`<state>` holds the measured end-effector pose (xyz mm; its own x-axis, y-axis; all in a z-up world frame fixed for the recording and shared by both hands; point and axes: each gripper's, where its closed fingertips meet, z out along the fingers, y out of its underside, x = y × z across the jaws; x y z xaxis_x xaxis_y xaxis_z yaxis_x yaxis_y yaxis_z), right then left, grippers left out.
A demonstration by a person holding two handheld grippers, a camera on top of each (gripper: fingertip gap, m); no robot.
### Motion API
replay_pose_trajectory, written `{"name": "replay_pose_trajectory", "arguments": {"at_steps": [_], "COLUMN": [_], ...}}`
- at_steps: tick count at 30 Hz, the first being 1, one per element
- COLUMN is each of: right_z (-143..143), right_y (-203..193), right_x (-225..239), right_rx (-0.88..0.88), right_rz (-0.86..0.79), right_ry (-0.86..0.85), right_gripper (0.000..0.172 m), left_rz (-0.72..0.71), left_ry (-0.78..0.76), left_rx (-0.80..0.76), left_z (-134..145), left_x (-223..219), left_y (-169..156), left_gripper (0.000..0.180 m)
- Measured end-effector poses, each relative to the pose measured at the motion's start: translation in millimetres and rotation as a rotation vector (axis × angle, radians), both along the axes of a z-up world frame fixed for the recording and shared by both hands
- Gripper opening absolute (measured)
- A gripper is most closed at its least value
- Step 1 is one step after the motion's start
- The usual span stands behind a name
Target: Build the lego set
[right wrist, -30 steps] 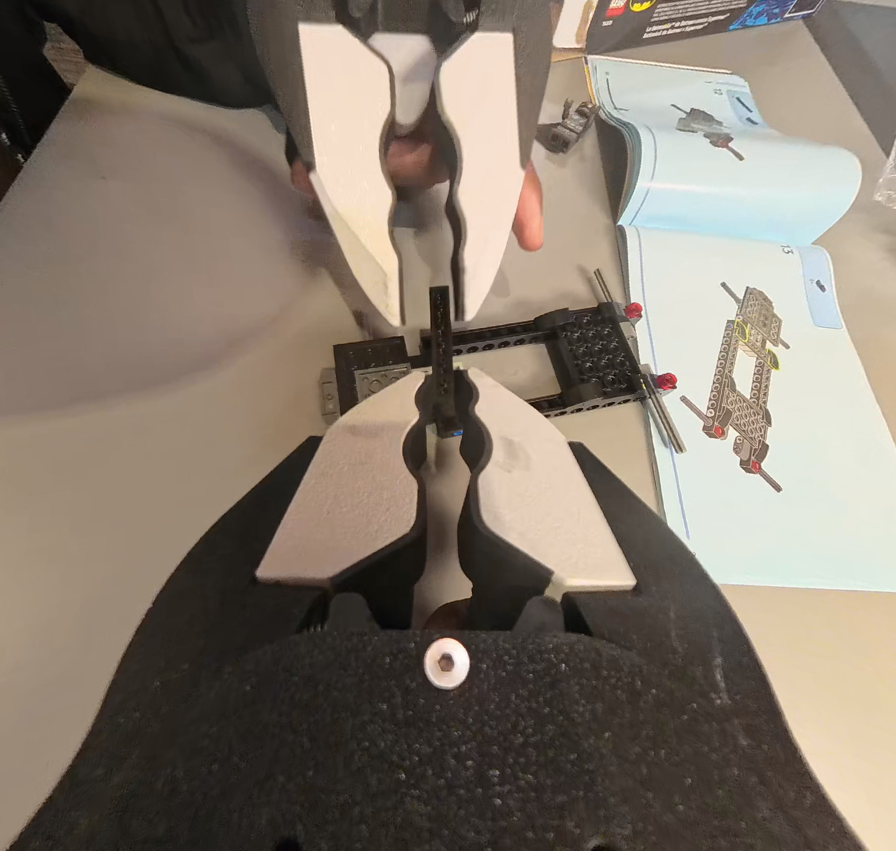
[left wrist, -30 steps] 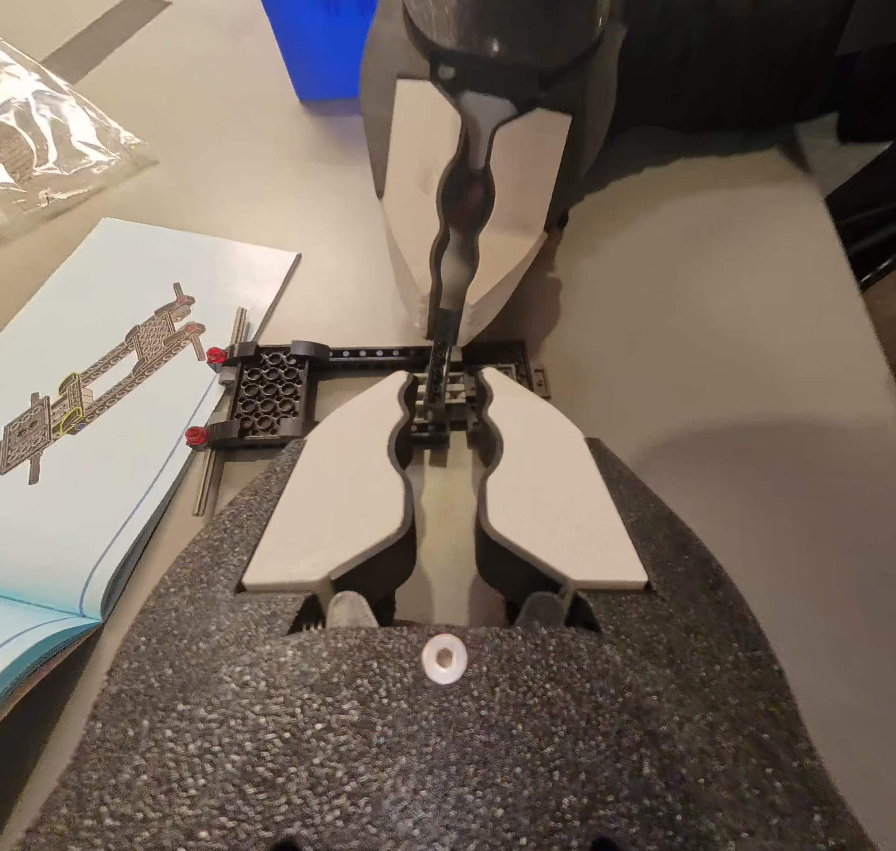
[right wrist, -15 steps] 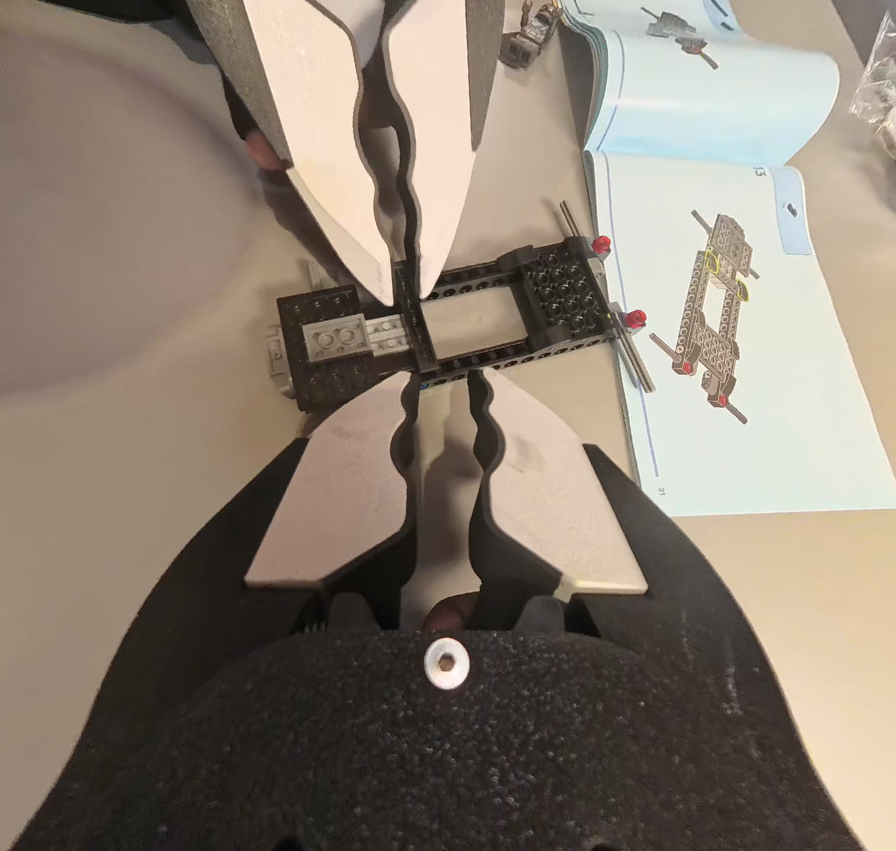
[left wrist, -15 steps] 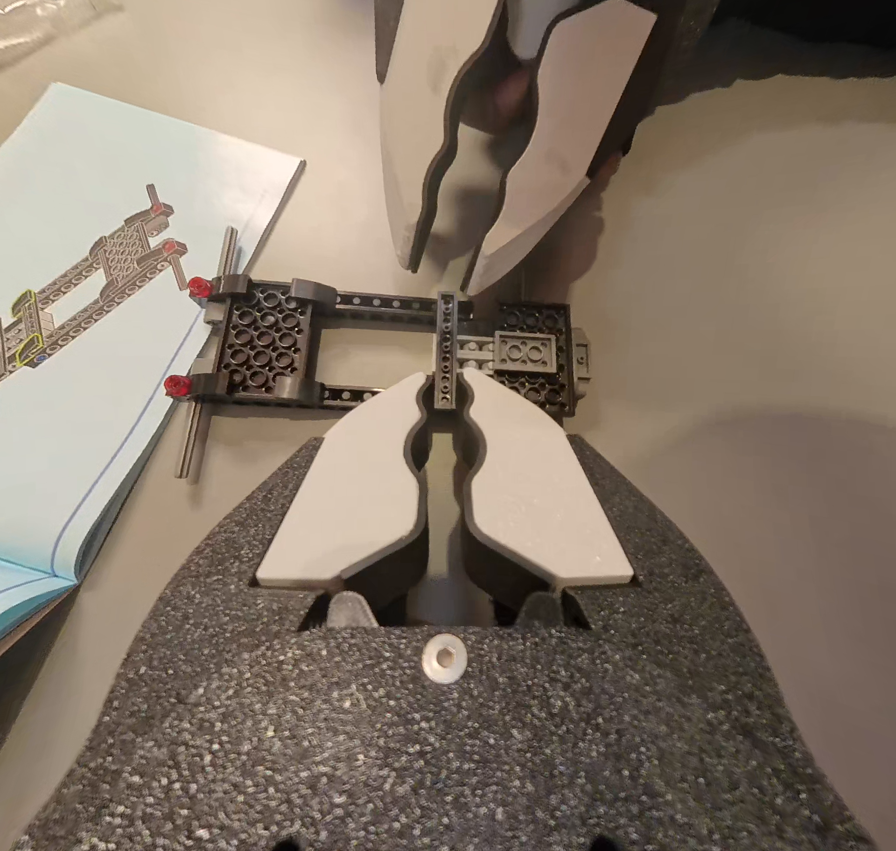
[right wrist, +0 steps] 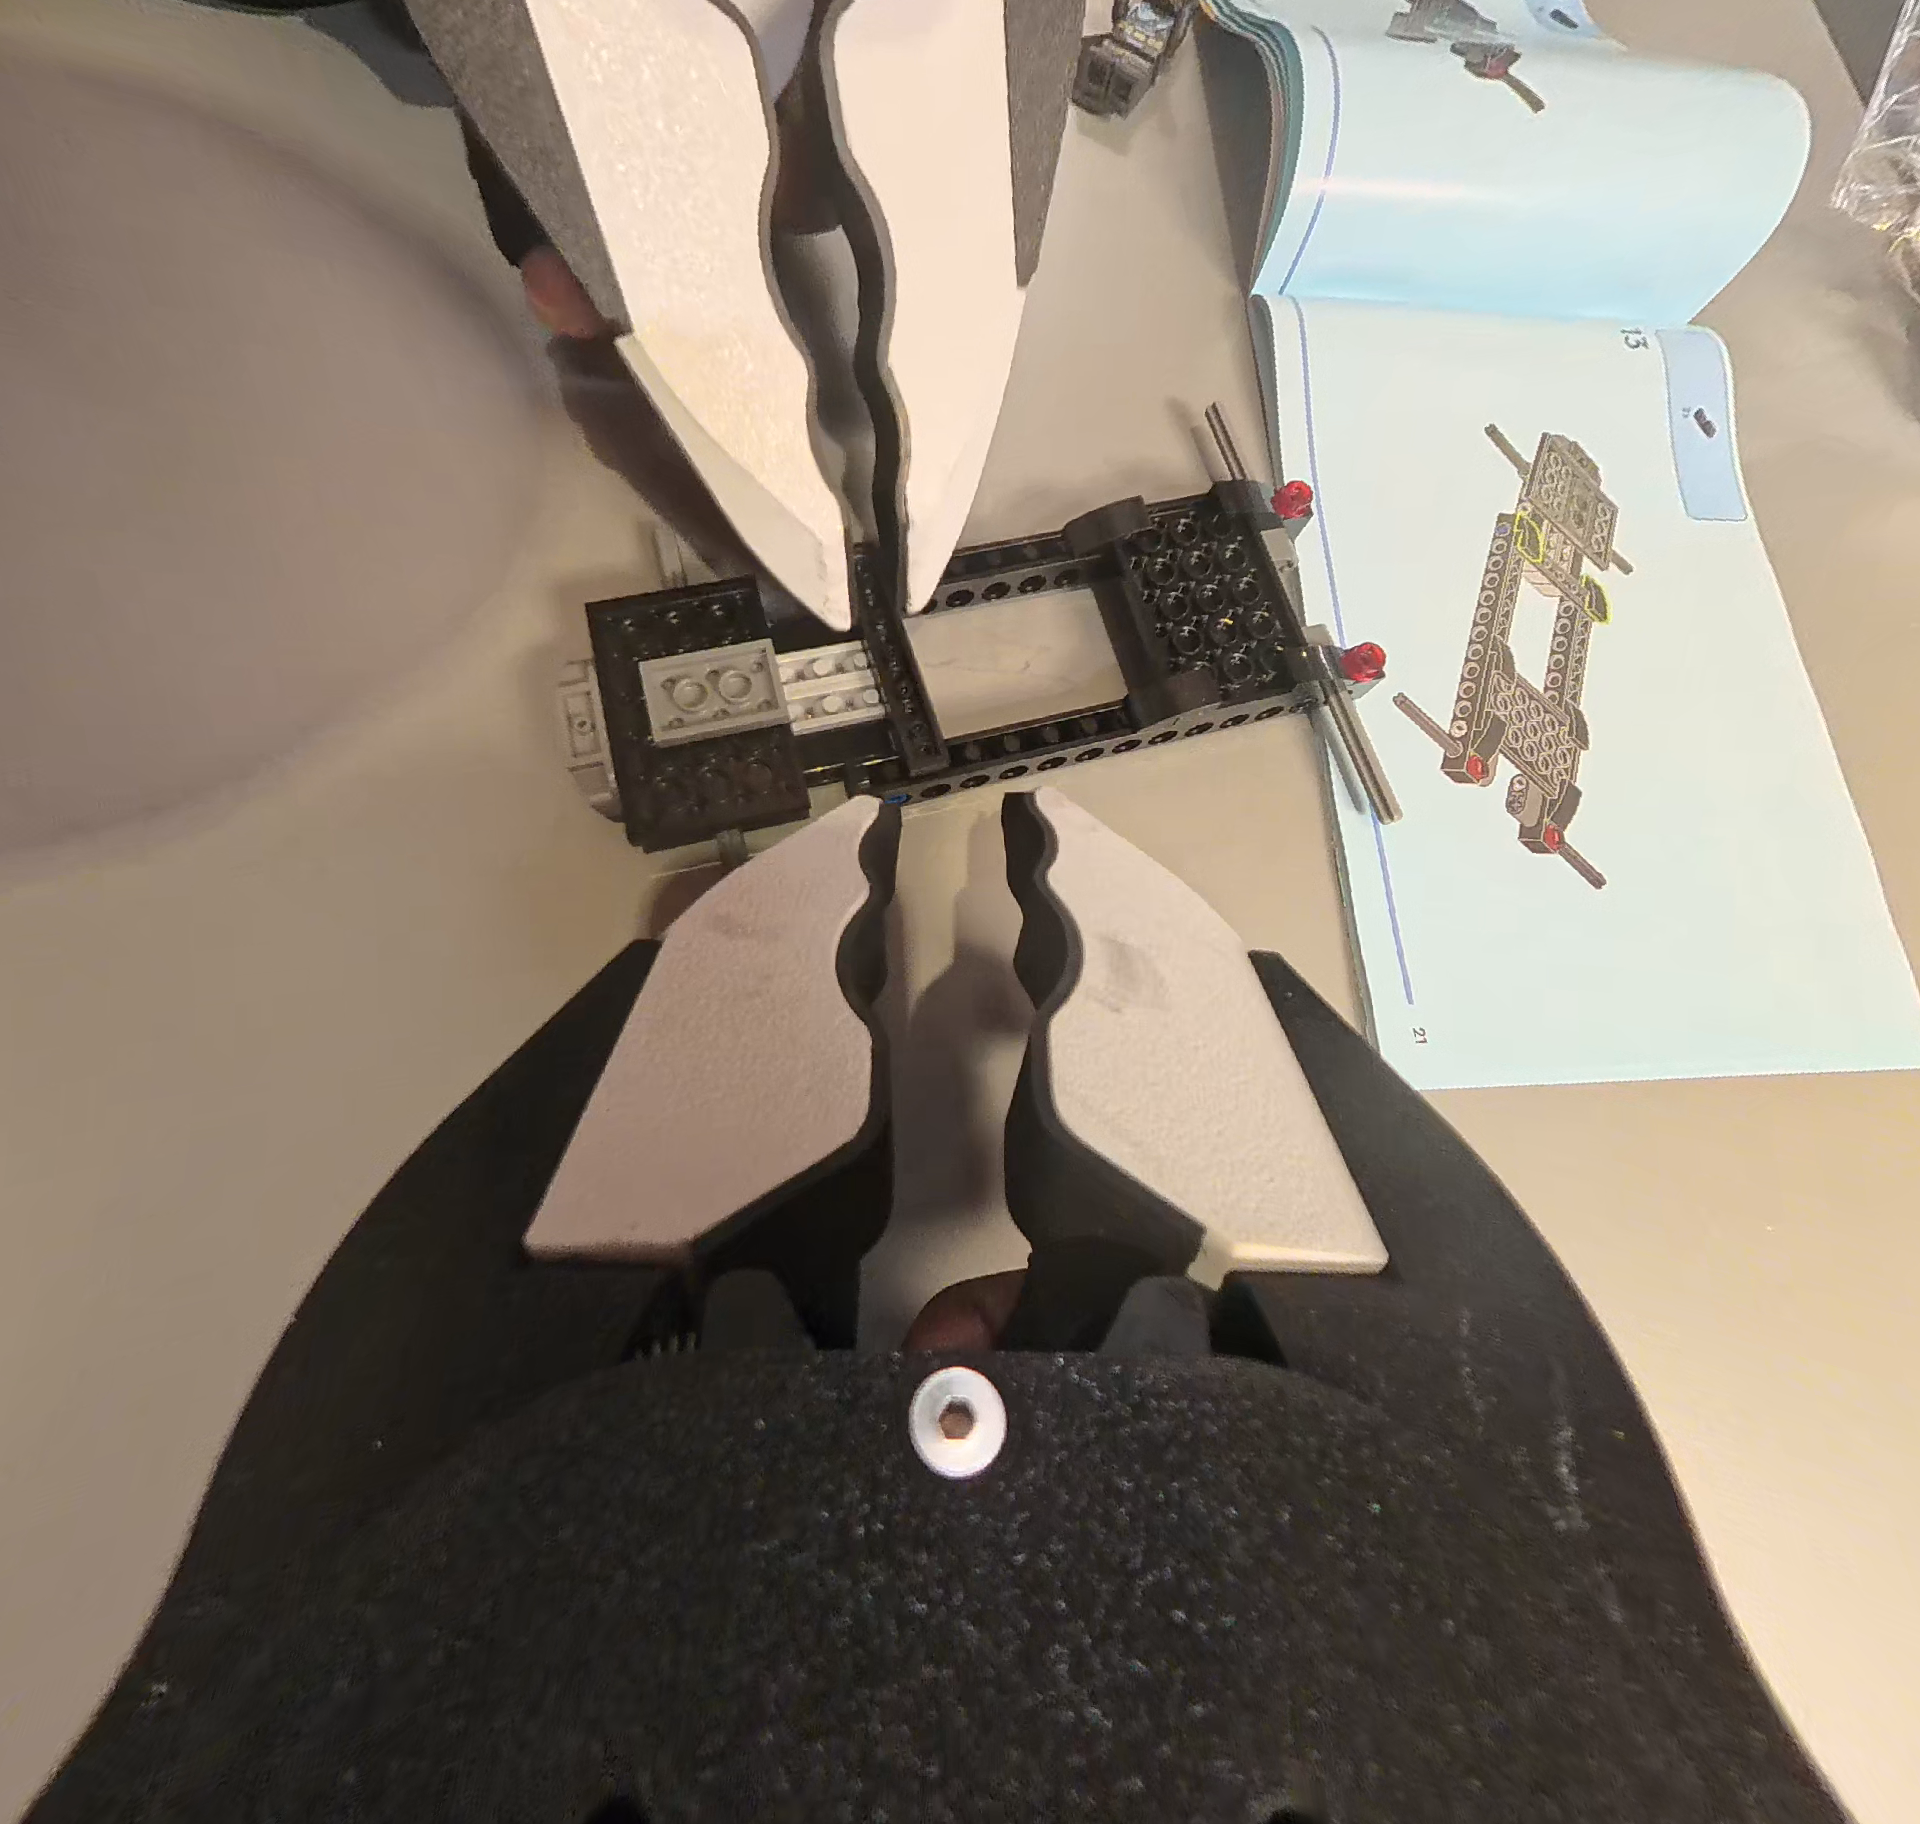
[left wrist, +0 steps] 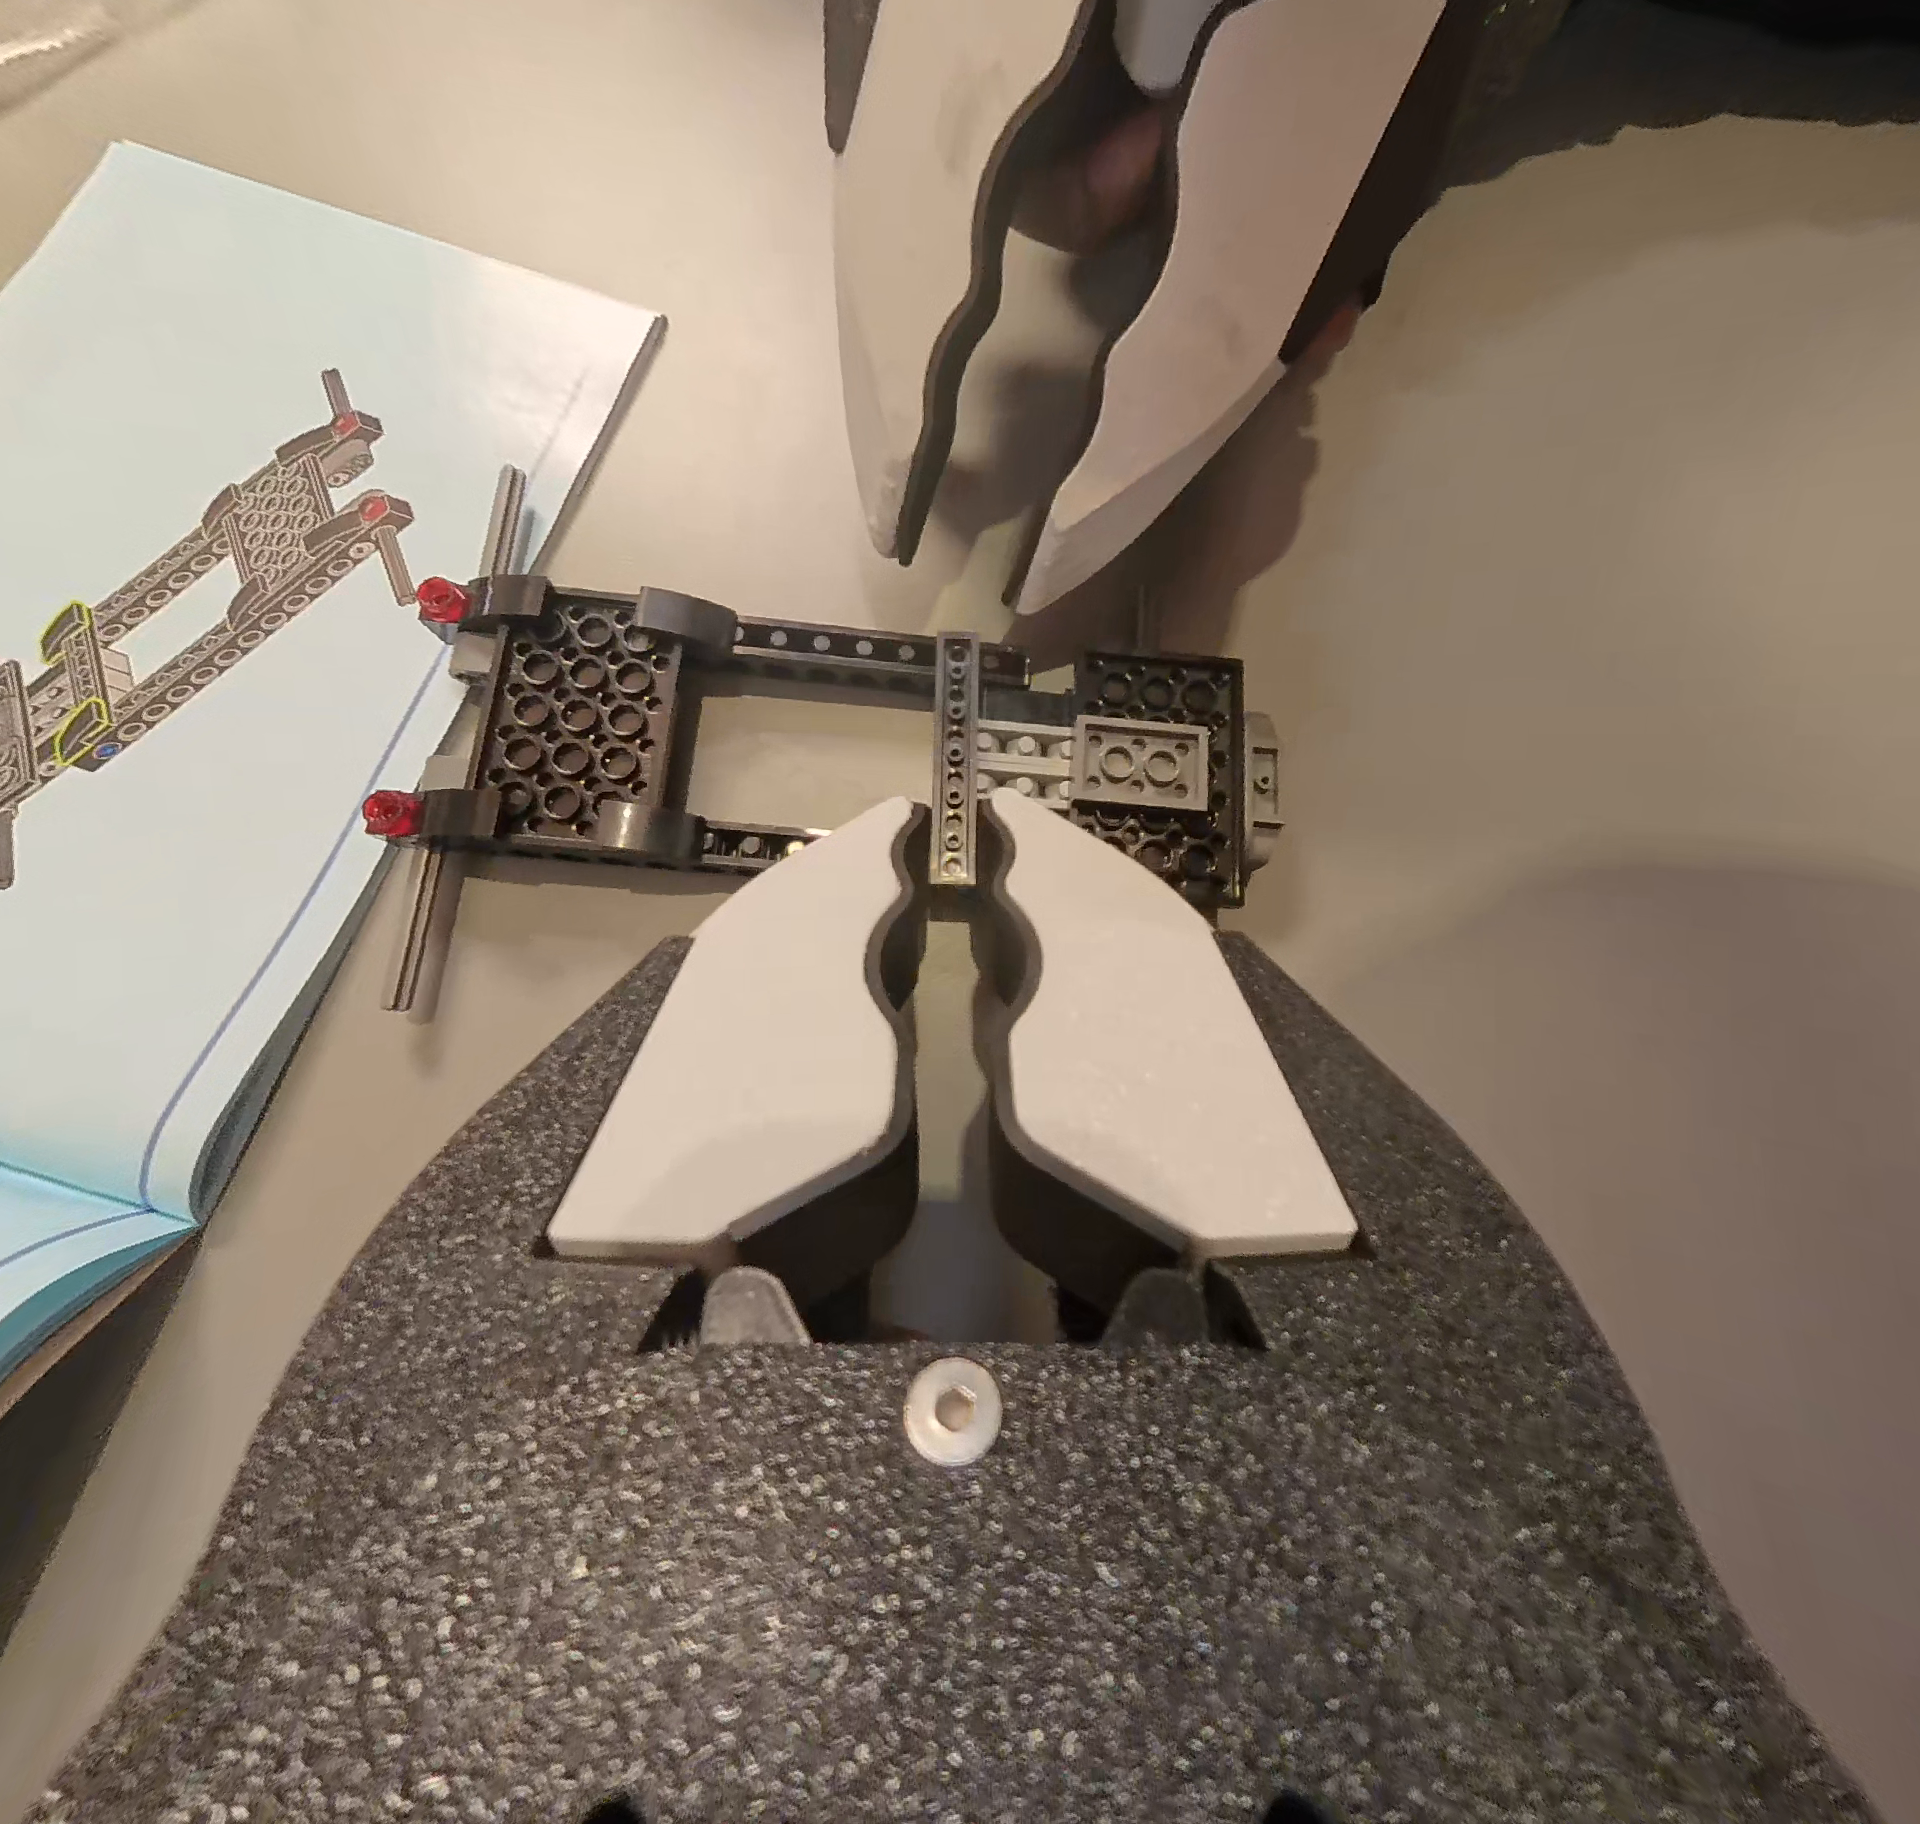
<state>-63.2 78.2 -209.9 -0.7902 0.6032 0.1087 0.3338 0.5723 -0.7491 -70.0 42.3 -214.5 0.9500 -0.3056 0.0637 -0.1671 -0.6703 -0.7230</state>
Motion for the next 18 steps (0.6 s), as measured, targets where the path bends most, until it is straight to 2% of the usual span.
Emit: {"name": "replay_pose_trajectory", "arguments": {"at_steps": [18], "right_z": [0.0], "right_y": [-1.8], "right_x": [1.2], "right_rx": [-0.003], "right_rz": [0.005], "right_ry": [-0.002], "right_gripper": [0.02], "left_rz": [-0.02], "left_ry": [-0.002], "left_rx": [0.004], "left_z": [-1.1], "left_x": [1.4], "left_y": [0.3], "left_gripper": [0.008]}}
